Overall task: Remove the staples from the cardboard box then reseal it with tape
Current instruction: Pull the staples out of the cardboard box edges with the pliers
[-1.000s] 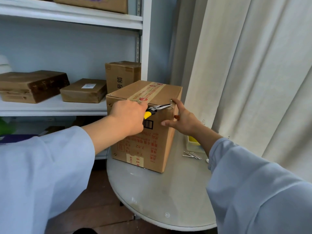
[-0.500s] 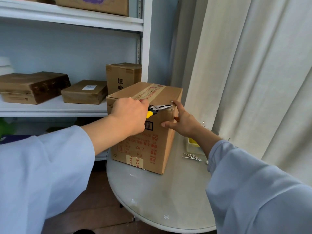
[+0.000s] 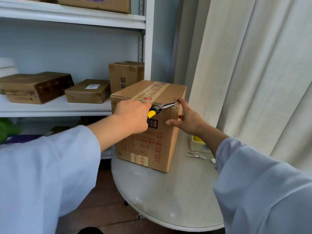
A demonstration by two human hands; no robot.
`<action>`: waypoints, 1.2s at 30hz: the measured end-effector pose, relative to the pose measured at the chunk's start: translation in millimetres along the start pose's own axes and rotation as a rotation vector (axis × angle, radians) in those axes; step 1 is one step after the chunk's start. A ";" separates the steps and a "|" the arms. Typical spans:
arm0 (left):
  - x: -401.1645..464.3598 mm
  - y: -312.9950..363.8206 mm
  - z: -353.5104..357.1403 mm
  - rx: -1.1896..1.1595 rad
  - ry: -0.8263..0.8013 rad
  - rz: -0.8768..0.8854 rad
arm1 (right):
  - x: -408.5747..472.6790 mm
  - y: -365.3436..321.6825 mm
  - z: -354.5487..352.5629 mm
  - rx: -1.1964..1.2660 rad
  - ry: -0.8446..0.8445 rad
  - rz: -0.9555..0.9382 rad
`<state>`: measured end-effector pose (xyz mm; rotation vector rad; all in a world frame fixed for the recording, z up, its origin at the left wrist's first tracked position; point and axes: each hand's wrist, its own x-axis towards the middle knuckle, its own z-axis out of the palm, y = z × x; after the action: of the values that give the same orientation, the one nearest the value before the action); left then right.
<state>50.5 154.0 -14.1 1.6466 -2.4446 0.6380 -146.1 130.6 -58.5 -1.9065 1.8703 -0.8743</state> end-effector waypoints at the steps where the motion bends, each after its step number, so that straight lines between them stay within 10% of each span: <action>1: 1.1 -1.8 -3.8 -0.026 -0.023 0.007 | 0.4 -0.2 0.0 0.001 -0.002 0.000; 10: -10.3 7.2 23.3 -0.437 -0.081 -0.098 | -3.0 -2.5 3.0 0.016 -0.007 -0.005; 20: -6.4 3.6 15.1 0.005 0.063 -0.031 | -3.6 2.5 3.8 0.019 -0.022 0.001; 31: -6.8 4.6 18.5 -0.438 -0.111 -0.086 | 0.1 -2.5 1.9 0.014 -0.011 0.003; 36: -14.5 10.4 20.6 -0.177 0.063 -0.070 | -1.6 -1.7 3.4 0.015 -0.012 0.012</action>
<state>49.5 161.3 -40.4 1.6099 -2.3141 0.4428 -142.6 131.7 -60.3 -1.8861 1.8612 -0.8692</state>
